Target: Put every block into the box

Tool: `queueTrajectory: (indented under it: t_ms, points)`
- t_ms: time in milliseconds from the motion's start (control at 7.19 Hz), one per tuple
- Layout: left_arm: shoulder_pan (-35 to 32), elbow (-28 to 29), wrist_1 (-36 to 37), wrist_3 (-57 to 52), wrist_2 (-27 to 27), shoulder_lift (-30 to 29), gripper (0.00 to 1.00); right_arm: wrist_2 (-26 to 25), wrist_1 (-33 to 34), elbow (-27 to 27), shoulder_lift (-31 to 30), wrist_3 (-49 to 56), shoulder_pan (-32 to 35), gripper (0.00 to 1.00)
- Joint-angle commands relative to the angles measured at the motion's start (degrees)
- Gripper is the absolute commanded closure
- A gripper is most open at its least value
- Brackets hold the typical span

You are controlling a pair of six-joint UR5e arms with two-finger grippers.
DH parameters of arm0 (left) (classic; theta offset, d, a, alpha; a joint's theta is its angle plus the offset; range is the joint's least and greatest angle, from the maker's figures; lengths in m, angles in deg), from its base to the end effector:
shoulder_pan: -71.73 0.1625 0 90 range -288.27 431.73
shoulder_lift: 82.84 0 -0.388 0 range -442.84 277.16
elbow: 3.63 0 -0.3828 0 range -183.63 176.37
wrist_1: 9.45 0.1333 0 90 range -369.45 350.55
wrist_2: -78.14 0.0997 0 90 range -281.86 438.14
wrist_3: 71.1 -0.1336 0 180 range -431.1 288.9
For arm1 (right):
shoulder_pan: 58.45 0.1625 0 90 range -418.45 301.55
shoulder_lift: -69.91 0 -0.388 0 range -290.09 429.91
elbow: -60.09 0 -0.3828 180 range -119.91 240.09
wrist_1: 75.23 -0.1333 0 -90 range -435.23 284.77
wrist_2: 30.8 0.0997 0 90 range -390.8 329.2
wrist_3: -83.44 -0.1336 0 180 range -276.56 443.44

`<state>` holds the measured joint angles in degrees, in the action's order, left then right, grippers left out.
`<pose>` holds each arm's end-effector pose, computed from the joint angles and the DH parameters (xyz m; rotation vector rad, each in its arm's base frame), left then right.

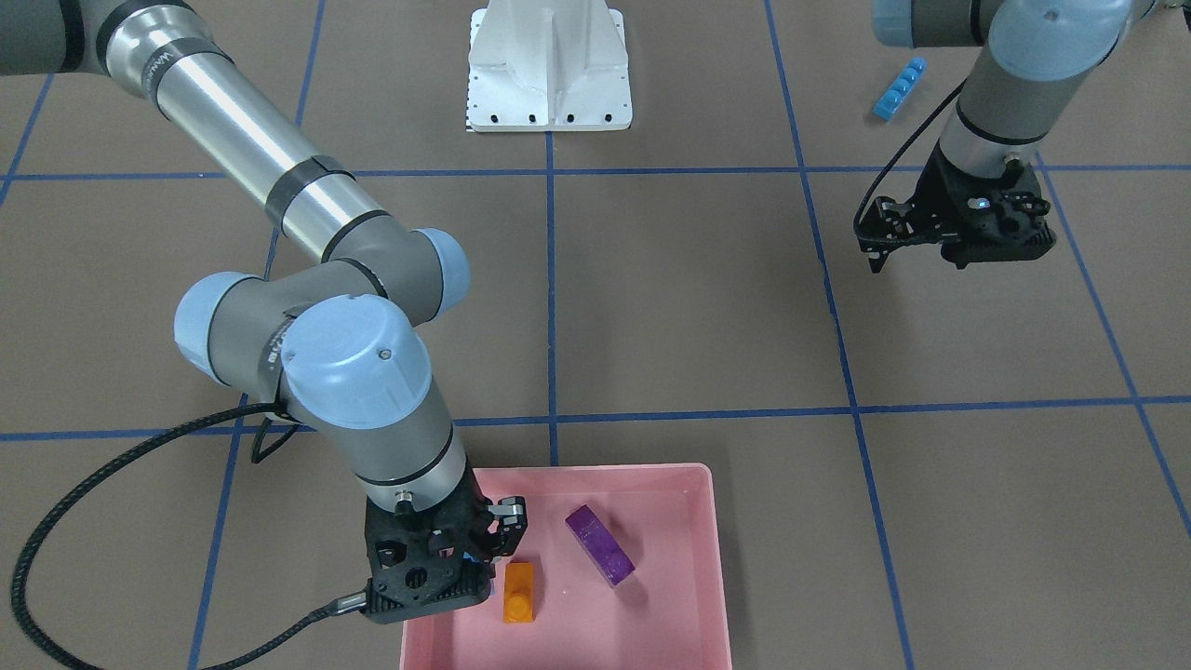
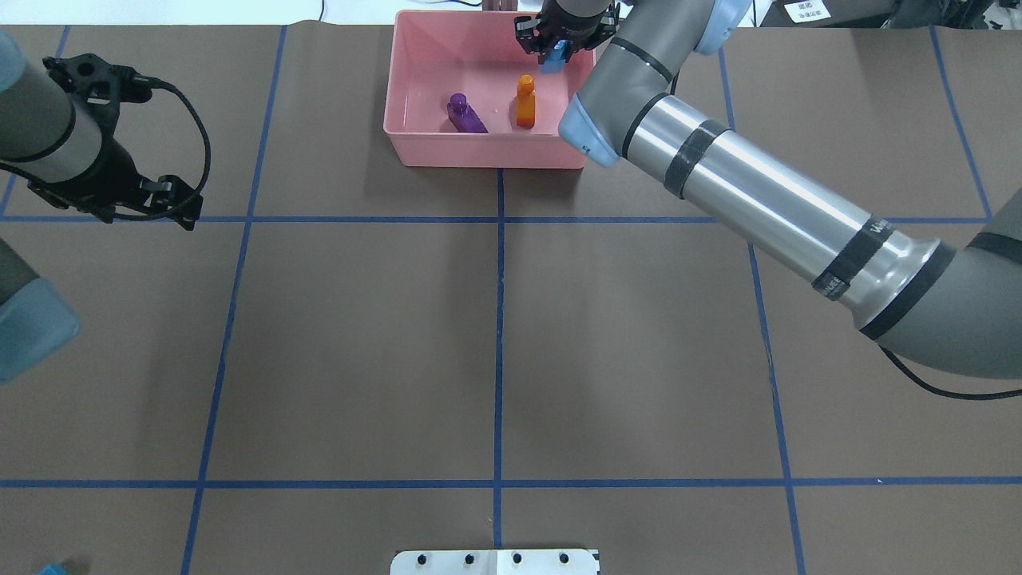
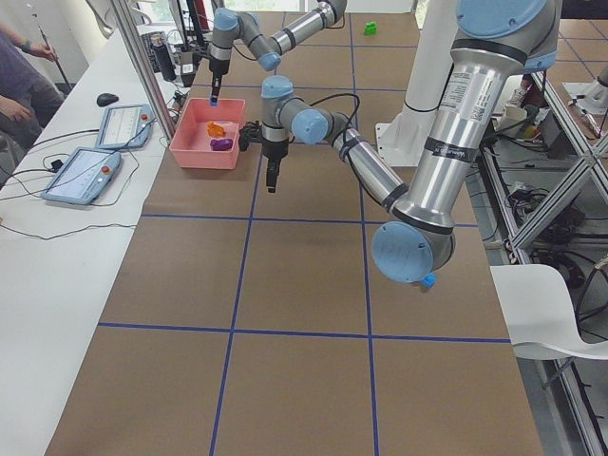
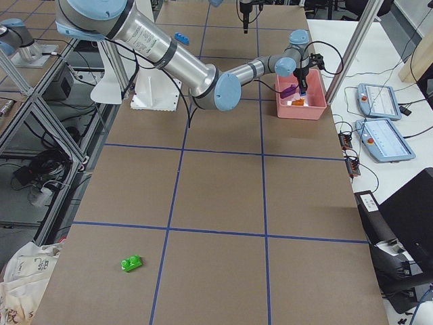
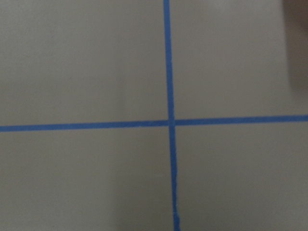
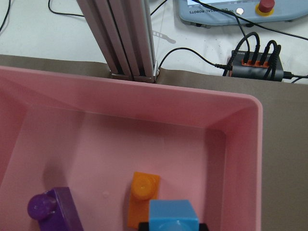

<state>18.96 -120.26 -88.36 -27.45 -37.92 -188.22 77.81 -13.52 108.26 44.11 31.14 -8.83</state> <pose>0.2640 -0.4707 0.3321 0.1157 0.6812 0.0152 -0.4910 -0.7172 0.1888 0.3852 -0.8426 0.0494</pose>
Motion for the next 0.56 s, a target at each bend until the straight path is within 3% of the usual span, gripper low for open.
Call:
queueTrajectory:
  t_ms: [0, 139, 417]
  points:
    - [3.18, -4.55, -0.19, -2.06, -0.92, 5.68, 0.00, -2.61, -1.24, -0.36, 0.57, -4.48, -1.36, 0.17]
    - [7.21, -6.40, -0.28, -2.16, -0.49, 8.14, 0.00, -2.44, -1.33, -0.27, 0.75, -5.61, -1.36, 0.02]
    - [12.76, -12.97, -1.67, -1.55, -0.22, 15.68, 0.00, -0.26, -0.98, 0.25, 0.93, -8.35, -0.66, 0.01]
